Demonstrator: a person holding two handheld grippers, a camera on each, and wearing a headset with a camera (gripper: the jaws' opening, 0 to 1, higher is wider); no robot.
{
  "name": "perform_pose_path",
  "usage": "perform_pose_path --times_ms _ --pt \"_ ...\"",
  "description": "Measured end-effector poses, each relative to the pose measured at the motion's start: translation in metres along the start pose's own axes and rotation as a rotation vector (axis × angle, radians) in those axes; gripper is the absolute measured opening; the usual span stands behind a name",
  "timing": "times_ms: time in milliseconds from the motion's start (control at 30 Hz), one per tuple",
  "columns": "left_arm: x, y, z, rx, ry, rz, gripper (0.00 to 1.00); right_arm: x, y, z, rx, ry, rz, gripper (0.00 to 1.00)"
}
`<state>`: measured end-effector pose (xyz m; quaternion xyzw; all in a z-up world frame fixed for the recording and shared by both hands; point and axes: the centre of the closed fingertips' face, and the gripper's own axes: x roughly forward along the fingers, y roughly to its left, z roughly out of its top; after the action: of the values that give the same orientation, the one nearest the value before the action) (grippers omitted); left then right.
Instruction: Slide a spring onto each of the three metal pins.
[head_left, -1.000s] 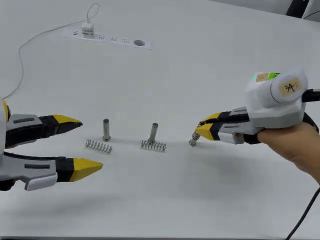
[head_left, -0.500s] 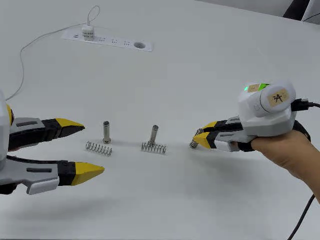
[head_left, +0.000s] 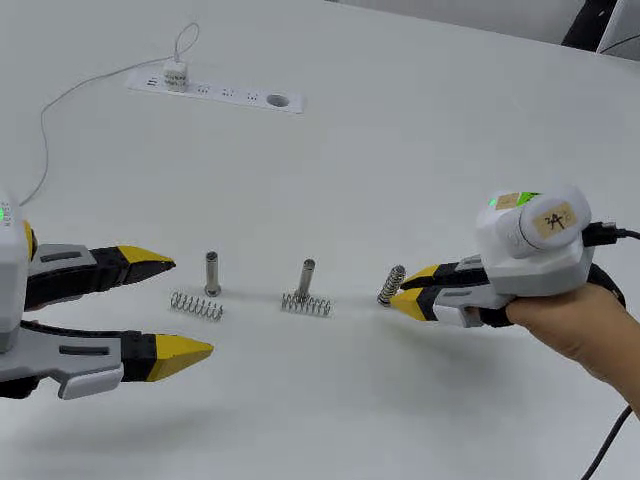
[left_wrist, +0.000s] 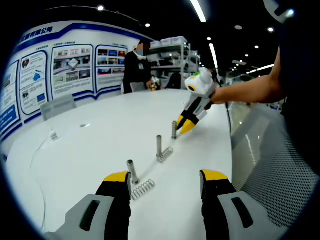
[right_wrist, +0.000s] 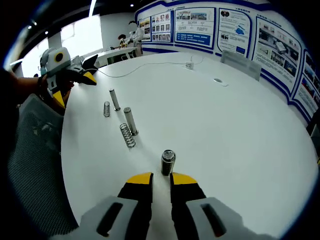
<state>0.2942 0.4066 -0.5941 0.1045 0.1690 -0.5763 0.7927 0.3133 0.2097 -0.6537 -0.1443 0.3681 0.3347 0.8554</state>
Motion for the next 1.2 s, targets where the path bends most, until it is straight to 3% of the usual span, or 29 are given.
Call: perform_pose_path --times_ms 233,500,733,1200 --pt "0.001 -0.002 0.000 0.000 -0.001 -0.005 0.57 0.002 0.017 -0.010 0.000 0.033 0.039 0.15" --pt "0.001 -0.004 0.000 0.006 0.002 -0.010 0.56 0.007 0.045 0.005 -0.075 0.028 0.103 0.15" --pt "0.000 -0.005 -0.001 0.007 0.007 -0.012 0.56 0.018 0.049 0.027 -0.132 -0.001 0.120 0.15" --pt "0.003 -0.008 -0.002 0.012 0.016 -0.025 0.54 0.043 0.050 0.042 -0.236 0.021 0.151 0.15"
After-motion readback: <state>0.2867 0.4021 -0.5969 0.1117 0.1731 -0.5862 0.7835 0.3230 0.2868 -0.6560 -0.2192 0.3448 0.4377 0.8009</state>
